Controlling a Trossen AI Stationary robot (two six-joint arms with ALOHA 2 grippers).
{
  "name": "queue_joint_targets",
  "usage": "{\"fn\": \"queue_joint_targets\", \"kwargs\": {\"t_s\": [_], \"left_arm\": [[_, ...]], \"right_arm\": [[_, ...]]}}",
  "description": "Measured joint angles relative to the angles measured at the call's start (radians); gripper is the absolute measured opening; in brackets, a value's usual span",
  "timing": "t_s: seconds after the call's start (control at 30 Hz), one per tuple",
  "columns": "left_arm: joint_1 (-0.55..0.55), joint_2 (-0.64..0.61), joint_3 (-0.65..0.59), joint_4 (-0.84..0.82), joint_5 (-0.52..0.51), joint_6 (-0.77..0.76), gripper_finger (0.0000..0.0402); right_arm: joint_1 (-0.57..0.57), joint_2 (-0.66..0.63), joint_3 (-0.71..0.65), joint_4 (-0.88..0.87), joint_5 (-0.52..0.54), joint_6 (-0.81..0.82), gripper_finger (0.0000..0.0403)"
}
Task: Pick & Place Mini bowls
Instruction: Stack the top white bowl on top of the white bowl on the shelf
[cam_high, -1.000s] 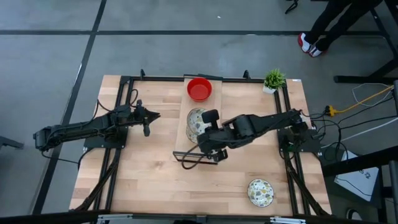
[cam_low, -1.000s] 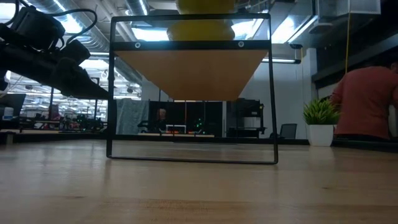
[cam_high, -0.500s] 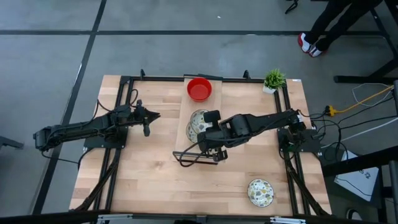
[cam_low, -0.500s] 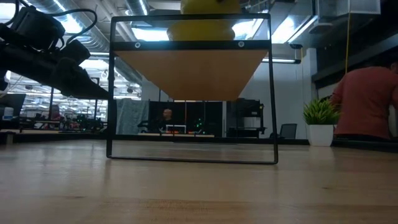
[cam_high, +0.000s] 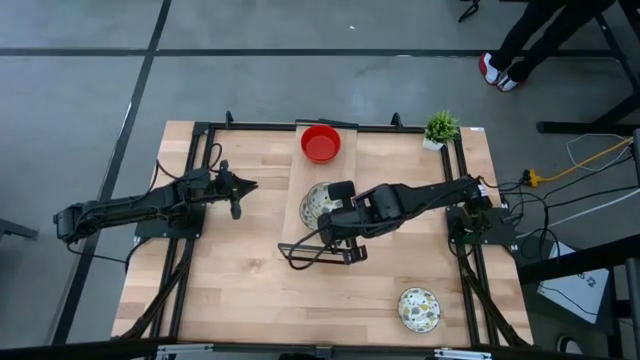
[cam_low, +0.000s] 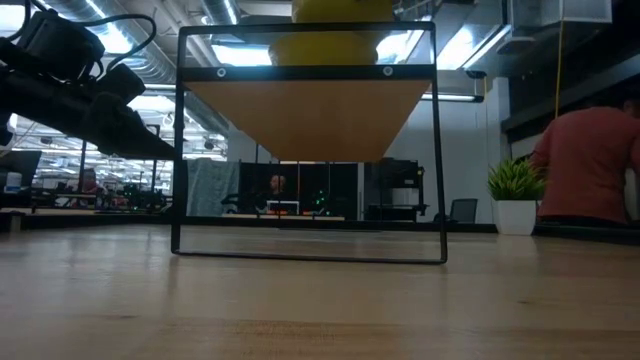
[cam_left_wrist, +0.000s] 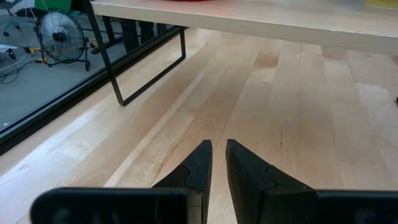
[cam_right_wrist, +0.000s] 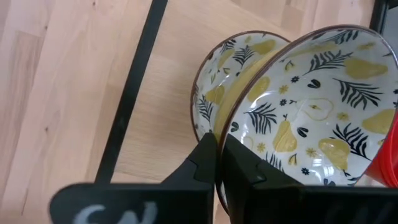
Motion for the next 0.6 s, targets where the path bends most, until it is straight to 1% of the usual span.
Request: {"fn": "queue_joint_targets", "kwargs": {"t_s": [0.1,0.4,0.6], "left_arm": [[0.000,0.000,0.000,0.000,0.000,0.000,0.0043],[0.000,0.000,0.000,0.000,0.000,0.000,0.0043],[0.000,0.000,0.000,0.000,0.000,0.000,0.0043]], "right_arm": [[0.000,0.000,0.000,0.000,-0.021,0.000,0.0014],[-0.007,0.000,0.000,0.032,-0.032,0.017,0.0014],[-0.026,0.009,-0.001,0.021,-0.031,0.021,0.0014]]}}
